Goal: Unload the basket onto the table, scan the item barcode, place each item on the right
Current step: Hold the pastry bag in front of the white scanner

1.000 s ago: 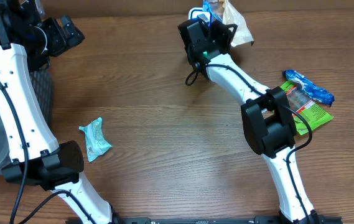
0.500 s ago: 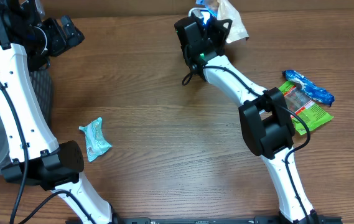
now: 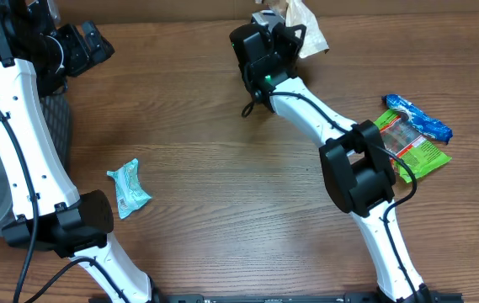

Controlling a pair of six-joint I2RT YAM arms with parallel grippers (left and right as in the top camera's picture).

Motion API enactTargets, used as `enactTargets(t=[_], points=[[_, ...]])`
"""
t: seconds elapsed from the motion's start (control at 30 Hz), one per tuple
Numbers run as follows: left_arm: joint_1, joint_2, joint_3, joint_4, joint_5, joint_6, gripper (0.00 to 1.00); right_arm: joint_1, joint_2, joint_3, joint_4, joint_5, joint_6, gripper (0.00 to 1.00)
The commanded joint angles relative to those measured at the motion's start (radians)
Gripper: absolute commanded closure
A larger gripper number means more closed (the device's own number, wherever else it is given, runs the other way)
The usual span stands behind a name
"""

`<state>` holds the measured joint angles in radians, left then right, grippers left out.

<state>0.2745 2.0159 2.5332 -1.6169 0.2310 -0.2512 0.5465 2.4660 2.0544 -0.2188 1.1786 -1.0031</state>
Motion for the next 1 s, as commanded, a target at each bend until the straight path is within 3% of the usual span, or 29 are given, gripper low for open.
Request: enactTargets(t=[0.0, 0.57, 0.8, 0.97], points=[[-0.013, -0.015, 0.015, 0.000, -0.005, 0.020, 0.00, 0.029, 0.003, -0.006, 0.008, 0.058, 0.008, 0.96], [-0.013, -0.015, 0.015, 0.000, -0.005, 0.019, 0.00, 0.042, 0.003, -0.006, 0.039, 0.272, 0.009, 0.96], [-0.013, -0.015, 0.015, 0.000, -0.005, 0.020, 0.00, 0.038, 0.003, -0.006, 0.039, 0.272, 0.140, 0.96], [-0.013, -0.015, 0.015, 0.000, -0.005, 0.020, 0.00, 0.061, 0.003, -0.006, 0.038, 0.267, 0.346, 0.96]])
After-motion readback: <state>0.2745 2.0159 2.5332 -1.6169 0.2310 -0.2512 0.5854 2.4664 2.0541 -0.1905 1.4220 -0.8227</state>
